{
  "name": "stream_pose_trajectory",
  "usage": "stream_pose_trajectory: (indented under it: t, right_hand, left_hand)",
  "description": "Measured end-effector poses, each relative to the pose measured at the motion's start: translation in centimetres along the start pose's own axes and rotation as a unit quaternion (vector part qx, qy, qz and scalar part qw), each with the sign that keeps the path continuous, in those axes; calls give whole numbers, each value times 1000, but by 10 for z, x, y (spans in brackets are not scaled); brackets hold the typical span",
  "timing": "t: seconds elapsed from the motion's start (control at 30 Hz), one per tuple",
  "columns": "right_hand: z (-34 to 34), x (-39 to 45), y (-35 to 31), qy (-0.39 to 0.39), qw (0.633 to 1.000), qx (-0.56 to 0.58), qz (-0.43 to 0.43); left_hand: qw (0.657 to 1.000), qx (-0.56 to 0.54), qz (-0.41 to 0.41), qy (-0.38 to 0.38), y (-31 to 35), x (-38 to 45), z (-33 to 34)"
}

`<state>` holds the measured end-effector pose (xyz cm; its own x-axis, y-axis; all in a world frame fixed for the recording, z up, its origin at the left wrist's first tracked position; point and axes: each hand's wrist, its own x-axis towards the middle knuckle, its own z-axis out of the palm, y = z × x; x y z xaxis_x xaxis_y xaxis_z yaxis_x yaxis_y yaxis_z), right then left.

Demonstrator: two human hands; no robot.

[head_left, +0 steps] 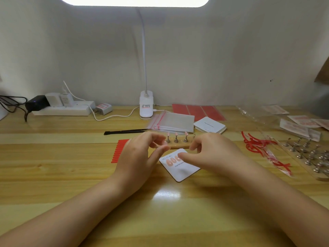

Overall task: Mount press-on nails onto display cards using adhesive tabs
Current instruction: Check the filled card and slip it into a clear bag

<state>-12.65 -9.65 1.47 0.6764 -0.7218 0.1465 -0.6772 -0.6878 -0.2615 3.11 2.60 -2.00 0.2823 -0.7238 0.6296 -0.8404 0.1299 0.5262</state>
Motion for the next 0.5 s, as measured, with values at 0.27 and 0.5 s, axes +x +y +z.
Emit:
stream_pose_trajectory:
  t: [0.27,0.5]
  right_hand:
    - [1,-2,-4,-133,989,-66,3]
    - [3,-3,-5,-127,991,-50,-7]
  left_hand:
    - [982,189,9,8,-1,-2,4]
    - [986,136,-70,-72,-2,-3,6]
